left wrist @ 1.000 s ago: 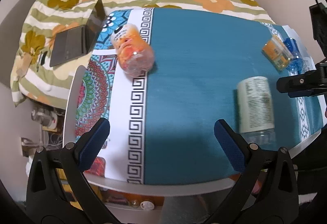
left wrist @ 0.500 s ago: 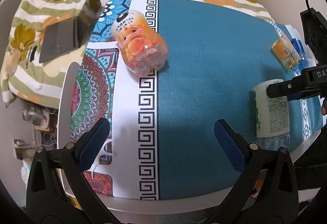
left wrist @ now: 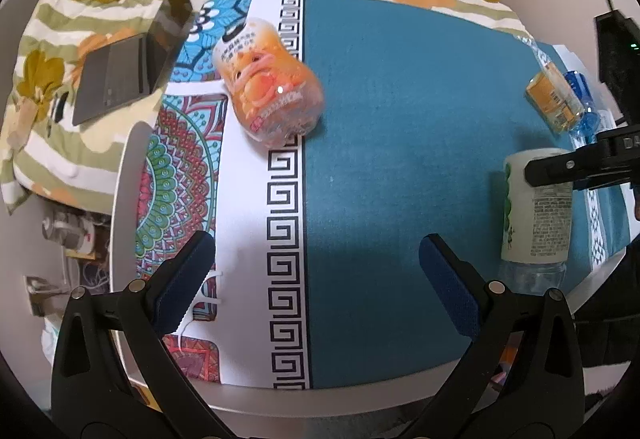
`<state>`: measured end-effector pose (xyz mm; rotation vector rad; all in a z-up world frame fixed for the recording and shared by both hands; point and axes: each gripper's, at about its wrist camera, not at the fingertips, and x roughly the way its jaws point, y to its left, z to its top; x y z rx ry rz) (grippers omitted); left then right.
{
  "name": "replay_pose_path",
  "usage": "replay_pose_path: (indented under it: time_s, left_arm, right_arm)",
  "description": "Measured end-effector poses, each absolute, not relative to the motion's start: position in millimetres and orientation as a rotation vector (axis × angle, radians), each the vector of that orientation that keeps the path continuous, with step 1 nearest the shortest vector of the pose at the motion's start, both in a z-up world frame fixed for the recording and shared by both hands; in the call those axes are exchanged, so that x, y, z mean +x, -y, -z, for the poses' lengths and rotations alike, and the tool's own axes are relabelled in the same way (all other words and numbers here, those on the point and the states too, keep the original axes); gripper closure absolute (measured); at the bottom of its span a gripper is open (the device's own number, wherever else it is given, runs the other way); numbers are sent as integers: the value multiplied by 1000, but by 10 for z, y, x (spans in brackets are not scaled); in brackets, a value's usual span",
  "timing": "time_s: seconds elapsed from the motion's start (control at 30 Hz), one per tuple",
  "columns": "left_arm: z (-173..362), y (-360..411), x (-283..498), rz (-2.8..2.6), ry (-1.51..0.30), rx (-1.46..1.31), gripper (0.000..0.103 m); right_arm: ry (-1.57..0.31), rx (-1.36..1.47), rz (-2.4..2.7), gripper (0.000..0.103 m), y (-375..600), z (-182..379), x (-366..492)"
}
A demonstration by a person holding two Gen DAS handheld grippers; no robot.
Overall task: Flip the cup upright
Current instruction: 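Rotate the cup upright with the right gripper and lower it onto the table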
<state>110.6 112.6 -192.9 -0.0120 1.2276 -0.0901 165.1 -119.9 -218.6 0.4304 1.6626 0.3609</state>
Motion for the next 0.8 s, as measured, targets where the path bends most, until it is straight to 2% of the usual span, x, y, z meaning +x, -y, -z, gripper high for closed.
replay_pose_path:
  time_s: [0.17,0.3,0.4,0.67,0.8]
  left_arm:
    - [1696,-1049,1104,104,-1180,-6,0]
    - [1580,-967,1122,117,-1155,-4,0]
    - [1560,-904,1136,126,-1153,23,0]
    - [1587,-870,1135,99,-1143,103,0]
    - [1621,-884,1151,94,-1146,104,0]
  right_arm:
    - [-1459,400,-354,49,1295,1659,1523]
    - [-1118,302,-222,49,1387,1264,1316]
    - [-897,190,-112,49,1330,1238,1179]
    - [-796,135,-96,48,1199,1622,1187]
    - [-772,131,-102,47,1248,1602,1129]
